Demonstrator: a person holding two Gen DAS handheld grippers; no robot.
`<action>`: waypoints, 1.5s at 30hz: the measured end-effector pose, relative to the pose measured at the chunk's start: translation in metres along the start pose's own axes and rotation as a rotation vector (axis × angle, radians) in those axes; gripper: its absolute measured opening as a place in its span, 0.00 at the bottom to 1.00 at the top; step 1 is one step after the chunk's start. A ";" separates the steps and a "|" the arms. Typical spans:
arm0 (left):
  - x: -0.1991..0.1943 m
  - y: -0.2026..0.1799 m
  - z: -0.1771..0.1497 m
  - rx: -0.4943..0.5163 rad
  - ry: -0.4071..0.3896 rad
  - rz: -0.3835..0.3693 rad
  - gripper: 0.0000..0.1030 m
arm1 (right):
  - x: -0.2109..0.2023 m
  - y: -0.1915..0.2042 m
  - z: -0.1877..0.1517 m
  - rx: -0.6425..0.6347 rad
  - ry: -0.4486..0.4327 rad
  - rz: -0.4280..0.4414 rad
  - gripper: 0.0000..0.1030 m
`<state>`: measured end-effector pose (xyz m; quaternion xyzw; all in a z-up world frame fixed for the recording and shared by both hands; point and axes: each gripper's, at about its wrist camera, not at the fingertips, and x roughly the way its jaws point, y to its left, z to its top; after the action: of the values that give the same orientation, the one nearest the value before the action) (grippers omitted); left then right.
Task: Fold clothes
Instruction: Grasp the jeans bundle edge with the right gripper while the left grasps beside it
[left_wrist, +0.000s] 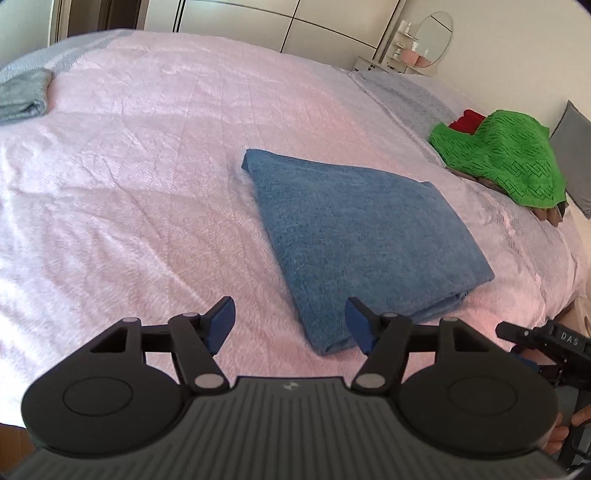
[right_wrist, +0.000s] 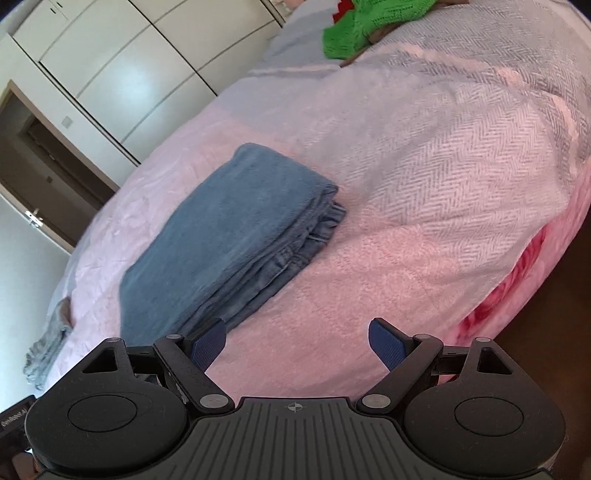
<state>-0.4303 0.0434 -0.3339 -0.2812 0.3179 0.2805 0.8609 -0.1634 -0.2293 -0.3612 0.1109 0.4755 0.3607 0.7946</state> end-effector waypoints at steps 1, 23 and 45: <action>0.004 0.001 0.001 -0.008 0.007 0.001 0.60 | 0.002 0.002 0.001 -0.010 0.005 -0.018 0.85; 0.058 0.036 0.027 -0.215 0.076 -0.112 0.60 | 0.041 -0.028 0.081 -0.106 0.003 0.126 0.85; 0.147 0.078 0.045 -0.509 0.092 -0.430 0.57 | 0.201 -0.042 0.179 -0.050 0.423 0.564 0.65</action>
<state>-0.3698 0.1714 -0.4323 -0.5603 0.2097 0.1498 0.7872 0.0635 -0.0935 -0.4250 0.1413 0.5714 0.5924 0.5501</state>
